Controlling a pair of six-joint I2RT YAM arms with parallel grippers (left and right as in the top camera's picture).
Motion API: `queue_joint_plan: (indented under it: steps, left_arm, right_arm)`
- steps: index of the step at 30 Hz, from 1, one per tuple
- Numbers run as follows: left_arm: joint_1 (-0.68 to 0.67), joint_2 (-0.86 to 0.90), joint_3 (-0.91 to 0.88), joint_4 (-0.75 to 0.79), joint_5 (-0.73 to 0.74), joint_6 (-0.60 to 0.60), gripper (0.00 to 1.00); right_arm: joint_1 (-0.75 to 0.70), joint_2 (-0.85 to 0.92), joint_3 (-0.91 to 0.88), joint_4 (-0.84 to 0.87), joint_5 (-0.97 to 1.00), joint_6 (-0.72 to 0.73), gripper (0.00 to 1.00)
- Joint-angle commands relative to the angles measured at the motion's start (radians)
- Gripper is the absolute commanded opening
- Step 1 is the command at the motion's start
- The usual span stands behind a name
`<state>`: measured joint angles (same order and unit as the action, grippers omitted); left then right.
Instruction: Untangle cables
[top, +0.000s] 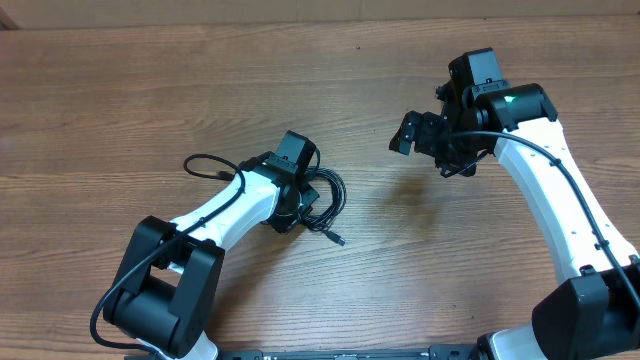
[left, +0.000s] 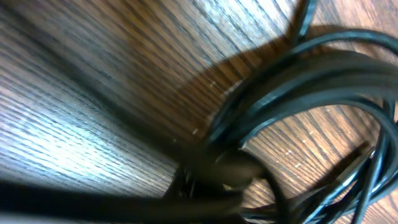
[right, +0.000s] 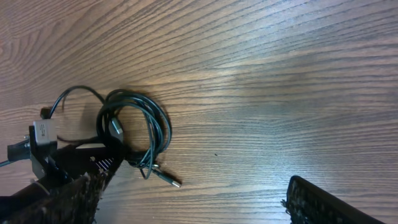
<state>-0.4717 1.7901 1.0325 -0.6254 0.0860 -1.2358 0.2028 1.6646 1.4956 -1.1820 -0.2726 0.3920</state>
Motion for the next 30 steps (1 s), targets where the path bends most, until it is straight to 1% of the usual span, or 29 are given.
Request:
queue_joint_plan:
  steps: [1, 6, 10, 12, 14, 20, 23, 27, 28, 30]
  left_arm:
    - [-0.006, 0.02, -0.01, -0.002, 0.011, -0.01, 0.04]
    - [0.01, -0.002, 0.007, -0.008, 0.012, -0.009, 0.04]
    - [0.042, -0.062, 0.034, -0.01, 0.011, -0.01, 0.04]
    - [0.056, -0.093, 0.045, -0.016, 0.011, -0.032, 0.05]
    - [0.072, -0.127, 0.052, -0.039, 0.01, -0.111, 0.04]
    - [0.113, -0.214, 0.052, -0.09, 0.035, -0.456, 0.04]
    - [0.12, -0.235, 0.052, -0.09, 0.072, -0.556, 0.05]
    - [0.121, -0.243, 0.052, -0.089, 0.108, -0.659, 0.04]
    - [0.121, -0.243, 0.052, -0.088, 0.12, -0.676, 0.04]
    - [0.124, -0.243, 0.052, -0.088, 0.149, -0.7, 0.04]
  right_arm:
    - [-0.002, -0.03, -0.002, 0.001, 0.01, 0.0, 0.93]
    - [-0.002, -0.03, -0.002, -0.015, 0.01, 0.0, 0.93]
    - [-0.002, -0.03, -0.002, -0.039, 0.005, 0.0, 0.93]
    - [-0.002, -0.03, -0.002, -0.047, -0.01, 0.0, 0.93]
    - [-0.002, -0.03, -0.002, -0.053, -0.04, 0.0, 0.93]
    - [0.011, -0.03, -0.002, -0.058, -0.185, 0.0, 0.92]
    - [0.04, -0.03, -0.003, -0.056, -0.275, 0.0, 0.91]
    - [0.114, -0.03, -0.004, -0.032, -0.279, 0.035, 0.88]
    - [0.135, -0.03, -0.004, -0.021, -0.278, 0.048, 0.86]
    - [0.187, -0.03, -0.004, 0.004, -0.236, 0.12, 0.79]
